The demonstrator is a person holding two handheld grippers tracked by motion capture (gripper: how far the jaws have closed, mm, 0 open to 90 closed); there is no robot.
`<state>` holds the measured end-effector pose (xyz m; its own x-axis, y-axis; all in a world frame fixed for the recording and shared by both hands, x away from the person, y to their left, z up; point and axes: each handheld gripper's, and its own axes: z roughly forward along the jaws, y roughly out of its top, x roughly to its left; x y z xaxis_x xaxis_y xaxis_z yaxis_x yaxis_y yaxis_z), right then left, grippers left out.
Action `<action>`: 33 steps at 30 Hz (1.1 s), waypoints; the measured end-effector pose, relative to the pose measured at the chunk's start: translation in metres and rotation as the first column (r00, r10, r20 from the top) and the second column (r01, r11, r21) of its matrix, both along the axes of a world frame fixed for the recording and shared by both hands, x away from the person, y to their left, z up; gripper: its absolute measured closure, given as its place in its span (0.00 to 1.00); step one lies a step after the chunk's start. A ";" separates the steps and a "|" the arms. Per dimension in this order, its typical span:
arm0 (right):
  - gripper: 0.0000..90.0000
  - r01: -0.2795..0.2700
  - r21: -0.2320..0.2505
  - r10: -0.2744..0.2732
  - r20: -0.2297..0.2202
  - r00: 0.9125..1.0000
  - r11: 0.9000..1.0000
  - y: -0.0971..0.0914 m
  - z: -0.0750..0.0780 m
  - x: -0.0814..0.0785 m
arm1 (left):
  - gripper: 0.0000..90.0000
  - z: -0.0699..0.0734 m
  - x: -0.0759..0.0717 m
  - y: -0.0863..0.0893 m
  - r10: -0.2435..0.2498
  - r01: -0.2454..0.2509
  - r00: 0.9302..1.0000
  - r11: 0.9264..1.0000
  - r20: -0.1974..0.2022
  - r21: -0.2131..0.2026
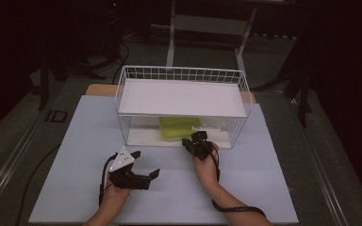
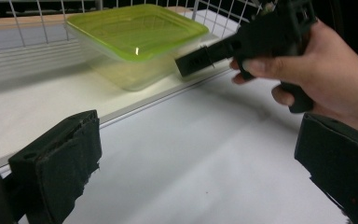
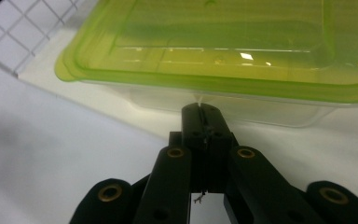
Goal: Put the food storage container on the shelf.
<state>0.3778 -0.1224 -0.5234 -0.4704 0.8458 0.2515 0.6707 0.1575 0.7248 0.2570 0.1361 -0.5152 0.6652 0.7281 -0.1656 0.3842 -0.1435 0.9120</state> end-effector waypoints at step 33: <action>0.88 -0.046 0.036 0.045 0.010 0.999 0.998 0.018 0.007 0.003 | 0.02 0.002 -0.001 0.000 0.004 -0.004 1.000 1.000 -0.008 -0.020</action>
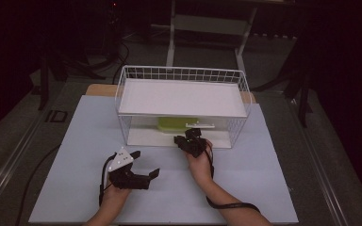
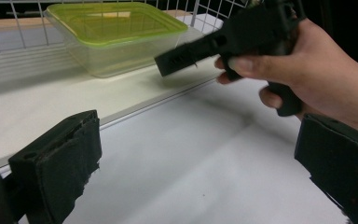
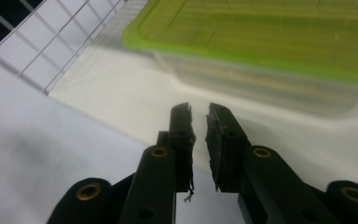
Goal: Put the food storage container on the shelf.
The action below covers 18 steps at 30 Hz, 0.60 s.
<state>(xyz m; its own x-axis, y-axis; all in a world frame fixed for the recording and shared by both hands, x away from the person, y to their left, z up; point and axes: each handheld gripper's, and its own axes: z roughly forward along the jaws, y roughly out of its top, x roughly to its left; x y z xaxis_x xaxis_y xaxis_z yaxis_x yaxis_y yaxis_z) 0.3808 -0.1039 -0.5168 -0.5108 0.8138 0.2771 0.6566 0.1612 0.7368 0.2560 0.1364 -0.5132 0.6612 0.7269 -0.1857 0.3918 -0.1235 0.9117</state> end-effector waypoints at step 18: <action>0.21 -0.159 0.029 0.157 0.067 0.985 0.987 -0.034 0.018 -0.045 | 0.02 0.009 0.001 -0.006 -0.095 0.096 0.995 0.995 0.032 -0.014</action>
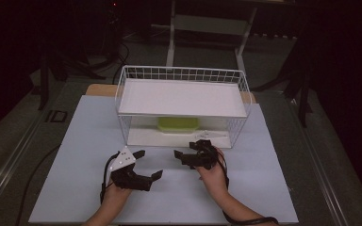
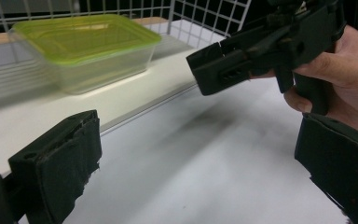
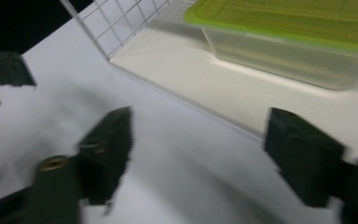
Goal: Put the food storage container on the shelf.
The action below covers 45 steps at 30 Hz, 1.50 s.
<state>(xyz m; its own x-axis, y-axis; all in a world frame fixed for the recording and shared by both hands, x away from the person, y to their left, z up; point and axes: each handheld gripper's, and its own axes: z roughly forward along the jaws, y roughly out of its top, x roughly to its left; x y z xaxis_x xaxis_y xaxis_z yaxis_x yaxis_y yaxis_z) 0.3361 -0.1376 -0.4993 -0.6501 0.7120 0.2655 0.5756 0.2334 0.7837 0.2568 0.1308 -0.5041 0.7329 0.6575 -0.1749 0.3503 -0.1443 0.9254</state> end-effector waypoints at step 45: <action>0.17 -0.063 -0.006 0.063 0.170 0.983 0.998 -0.112 0.030 -0.090 | 0.02 0.015 -0.050 0.038 -0.138 0.137 0.990 0.989 -0.025 -0.049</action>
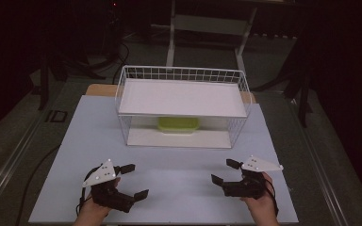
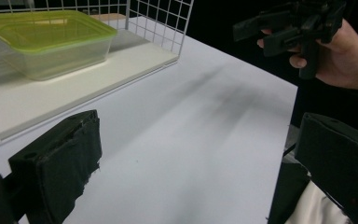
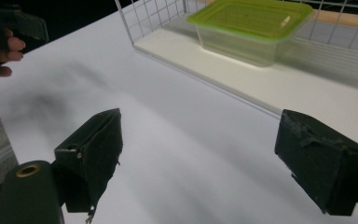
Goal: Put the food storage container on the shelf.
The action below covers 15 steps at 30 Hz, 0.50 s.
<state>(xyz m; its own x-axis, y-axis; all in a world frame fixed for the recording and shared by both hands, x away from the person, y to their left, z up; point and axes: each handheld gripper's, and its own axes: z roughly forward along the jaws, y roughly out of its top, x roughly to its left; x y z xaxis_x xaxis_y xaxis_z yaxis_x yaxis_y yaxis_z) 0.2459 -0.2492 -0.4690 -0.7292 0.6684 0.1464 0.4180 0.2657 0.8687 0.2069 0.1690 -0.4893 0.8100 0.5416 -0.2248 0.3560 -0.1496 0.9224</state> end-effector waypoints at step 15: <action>0.17 -0.056 0.023 0.055 0.046 0.997 0.998 -0.023 -0.012 -0.016 | 0.02 -0.011 -0.011 0.004 -0.042 0.042 0.999 0.999 0.021 0.011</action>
<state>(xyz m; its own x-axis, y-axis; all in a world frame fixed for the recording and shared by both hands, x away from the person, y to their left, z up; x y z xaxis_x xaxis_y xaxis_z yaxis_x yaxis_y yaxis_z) 0.2302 -0.2724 -0.4814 -0.7711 0.6237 0.1279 0.3634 0.2661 0.8928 0.1961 0.1728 -0.4999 0.8364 0.5096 -0.2020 0.3299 -0.1737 0.9279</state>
